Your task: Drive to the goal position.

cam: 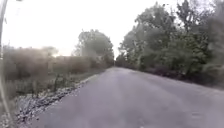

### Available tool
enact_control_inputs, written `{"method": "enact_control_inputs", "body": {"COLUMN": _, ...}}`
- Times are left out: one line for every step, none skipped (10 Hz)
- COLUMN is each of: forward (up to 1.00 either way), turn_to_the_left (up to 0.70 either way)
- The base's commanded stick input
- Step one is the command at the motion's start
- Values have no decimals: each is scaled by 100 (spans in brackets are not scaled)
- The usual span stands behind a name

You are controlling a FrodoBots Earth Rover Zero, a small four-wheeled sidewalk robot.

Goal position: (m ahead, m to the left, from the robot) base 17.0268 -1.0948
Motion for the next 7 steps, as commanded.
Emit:
{"method": "enact_control_inputs", "body": {"forward": 70, "turn_to_the_left": -23}}
{"method": "enact_control_inputs", "body": {"forward": 70, "turn_to_the_left": -18}}
{"method": "enact_control_inputs", "body": {"forward": 70, "turn_to_the_left": 1}}
{"method": "enact_control_inputs", "body": {"forward": 70, "turn_to_the_left": 1}}
{"method": "enact_control_inputs", "body": {"forward": 70, "turn_to_the_left": 1}}
{"method": "enact_control_inputs", "body": {"forward": 70, "turn_to_the_left": 1}}
{"method": "enact_control_inputs", "body": {"forward": 70, "turn_to_the_left": 1}}
